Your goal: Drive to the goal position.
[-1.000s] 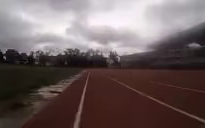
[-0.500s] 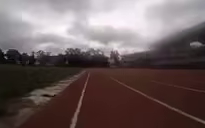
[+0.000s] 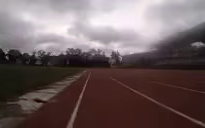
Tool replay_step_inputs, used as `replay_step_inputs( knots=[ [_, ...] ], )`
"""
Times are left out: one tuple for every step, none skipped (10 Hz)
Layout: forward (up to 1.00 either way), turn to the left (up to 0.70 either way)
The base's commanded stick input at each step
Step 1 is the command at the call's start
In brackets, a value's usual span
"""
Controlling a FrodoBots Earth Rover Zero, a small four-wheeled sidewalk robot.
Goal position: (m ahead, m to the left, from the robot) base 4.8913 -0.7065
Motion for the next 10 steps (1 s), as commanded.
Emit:
replay_step_inputs(
  knots=[
    [0.70,0.00],
    [0.70,0.00],
    [0.70,0.00],
    [0.70,0.00],
    [0.70,0.00],
    [0.70,0.00],
    [0.70,0.00],
    [0.70,0.00],
    [0.70,0.00],
    [0.70,0.00]
  ],
)
